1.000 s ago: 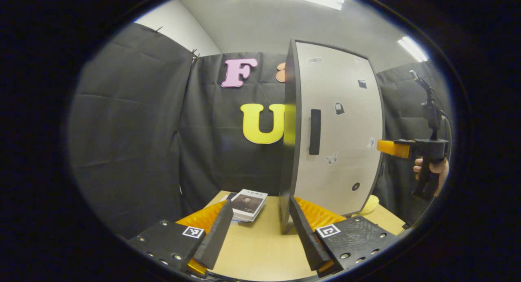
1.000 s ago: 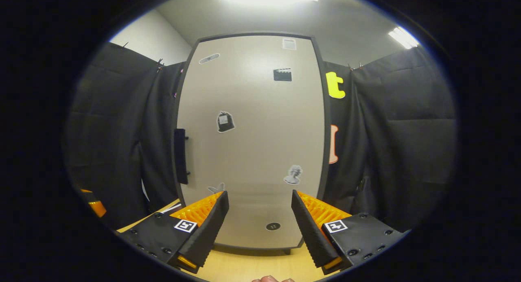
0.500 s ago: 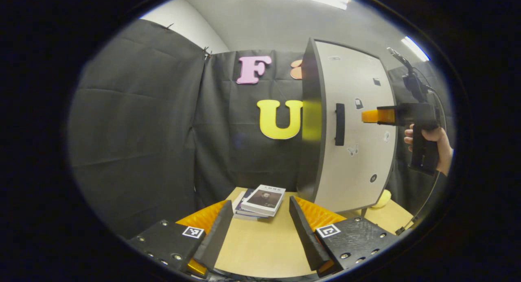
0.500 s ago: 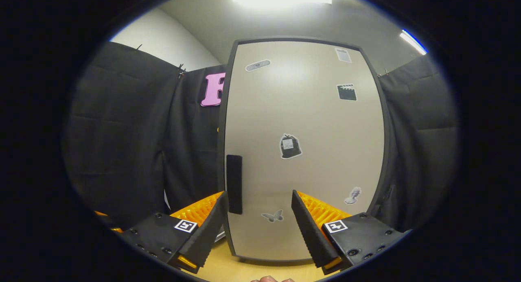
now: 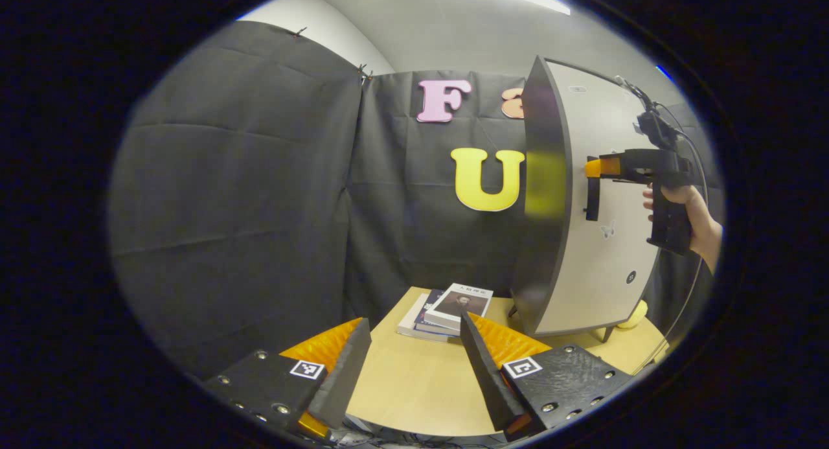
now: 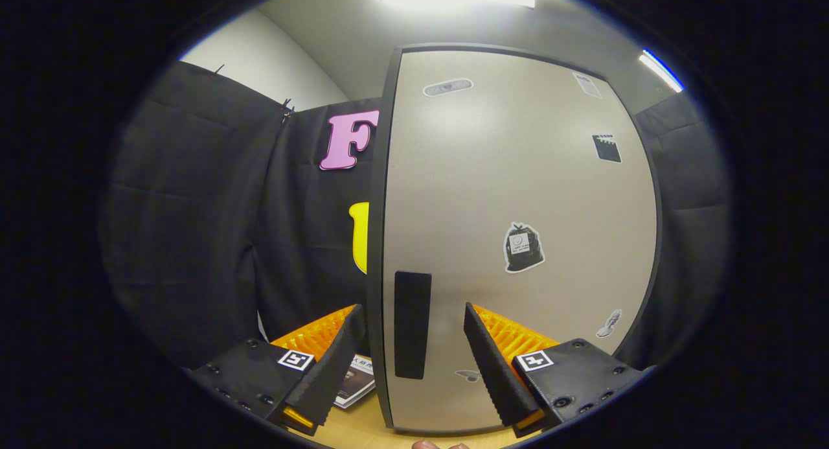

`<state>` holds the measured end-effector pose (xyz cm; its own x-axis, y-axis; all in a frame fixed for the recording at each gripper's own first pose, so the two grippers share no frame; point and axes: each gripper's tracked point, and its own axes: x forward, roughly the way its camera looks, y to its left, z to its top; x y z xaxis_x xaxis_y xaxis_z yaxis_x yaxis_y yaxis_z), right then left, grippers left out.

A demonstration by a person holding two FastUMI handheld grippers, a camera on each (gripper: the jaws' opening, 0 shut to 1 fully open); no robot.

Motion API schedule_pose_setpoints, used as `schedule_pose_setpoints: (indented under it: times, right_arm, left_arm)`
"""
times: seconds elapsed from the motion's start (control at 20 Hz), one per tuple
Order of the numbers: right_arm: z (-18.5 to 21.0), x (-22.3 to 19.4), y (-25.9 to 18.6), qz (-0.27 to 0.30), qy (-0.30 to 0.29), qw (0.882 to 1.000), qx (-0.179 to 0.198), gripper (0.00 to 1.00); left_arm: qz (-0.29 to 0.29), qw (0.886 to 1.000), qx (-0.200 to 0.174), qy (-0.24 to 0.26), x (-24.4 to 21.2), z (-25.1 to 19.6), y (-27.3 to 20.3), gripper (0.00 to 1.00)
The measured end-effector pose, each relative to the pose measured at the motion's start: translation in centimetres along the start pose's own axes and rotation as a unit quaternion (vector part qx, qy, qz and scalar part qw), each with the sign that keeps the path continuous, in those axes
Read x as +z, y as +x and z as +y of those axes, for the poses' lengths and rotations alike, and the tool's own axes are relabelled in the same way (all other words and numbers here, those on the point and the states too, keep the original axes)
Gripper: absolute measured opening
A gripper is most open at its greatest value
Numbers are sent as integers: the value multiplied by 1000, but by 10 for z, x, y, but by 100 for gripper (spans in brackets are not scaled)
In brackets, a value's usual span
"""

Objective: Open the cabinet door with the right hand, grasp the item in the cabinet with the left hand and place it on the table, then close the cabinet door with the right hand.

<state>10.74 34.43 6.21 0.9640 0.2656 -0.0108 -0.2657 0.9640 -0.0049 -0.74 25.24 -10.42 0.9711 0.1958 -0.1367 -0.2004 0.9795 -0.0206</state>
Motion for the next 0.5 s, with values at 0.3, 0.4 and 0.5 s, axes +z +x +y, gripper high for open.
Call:
schedule_pose_setpoints:
  times: [0.3, 0.4, 0.5]
  right_arm:
    - [-2, -28, 30, 60, 12, 998, -23, 96]
    - [-5, -26, 31, 56, 8, 998, -33, 92]
    - [-5, -24, 31, 55, 5, 998, -40, 77]
  left_arm:
    - [14, 999, 22, -23, -12, 27, 5, 84]
    - [14, 999, 27, -18, -14, 34, 3, 84]
    - [17, 999, 29, -11, -19, 39, -1, 84]
